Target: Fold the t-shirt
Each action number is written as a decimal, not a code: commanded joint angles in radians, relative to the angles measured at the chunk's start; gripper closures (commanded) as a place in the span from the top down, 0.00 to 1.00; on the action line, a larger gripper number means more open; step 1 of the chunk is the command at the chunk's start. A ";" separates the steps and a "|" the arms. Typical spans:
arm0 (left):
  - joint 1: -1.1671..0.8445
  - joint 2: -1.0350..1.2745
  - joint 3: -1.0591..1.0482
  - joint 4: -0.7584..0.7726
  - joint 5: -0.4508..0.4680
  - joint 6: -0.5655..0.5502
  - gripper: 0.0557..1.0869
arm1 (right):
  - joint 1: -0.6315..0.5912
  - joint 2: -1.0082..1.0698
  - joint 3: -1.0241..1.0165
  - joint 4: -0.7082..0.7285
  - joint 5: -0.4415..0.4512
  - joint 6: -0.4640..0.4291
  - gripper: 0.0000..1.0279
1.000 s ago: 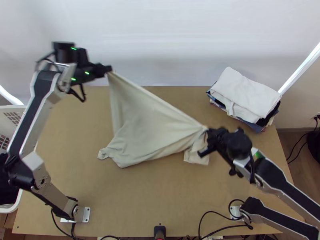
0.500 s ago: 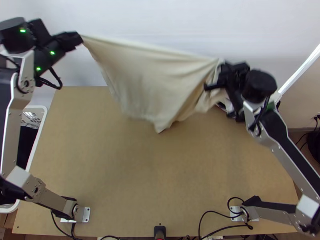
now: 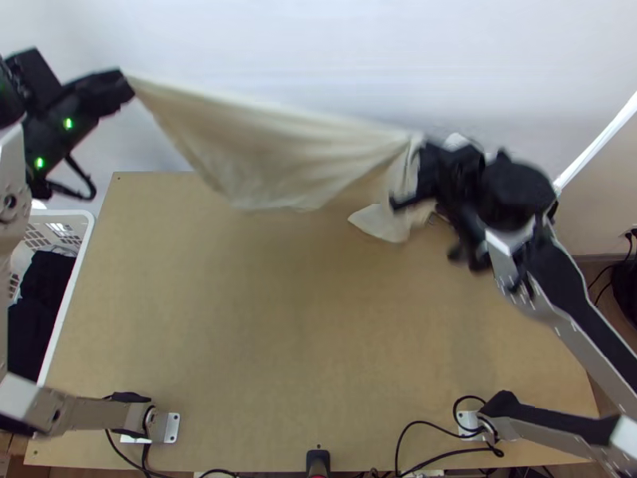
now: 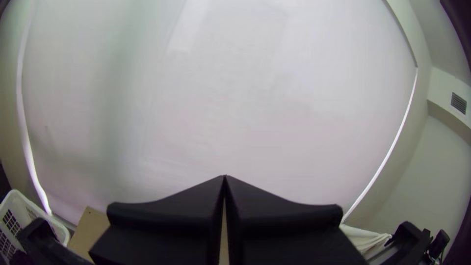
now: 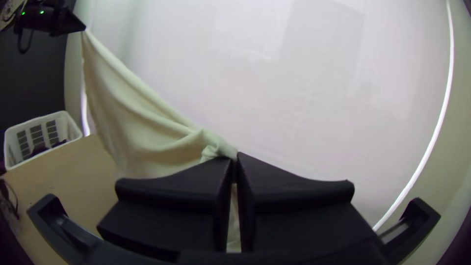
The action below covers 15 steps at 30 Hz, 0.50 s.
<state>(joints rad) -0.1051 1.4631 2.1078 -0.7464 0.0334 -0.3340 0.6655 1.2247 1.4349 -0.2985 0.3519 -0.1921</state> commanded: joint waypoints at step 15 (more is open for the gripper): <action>0.008 -0.290 -0.778 0.084 0.026 0.069 0.04 | 0.368 -0.245 -0.447 -0.333 -0.151 0.398 0.03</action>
<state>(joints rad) -0.1051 1.2137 1.3823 -0.7063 0.0582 -0.2760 1.0218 0.9749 1.0389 -0.6479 0.2230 0.1585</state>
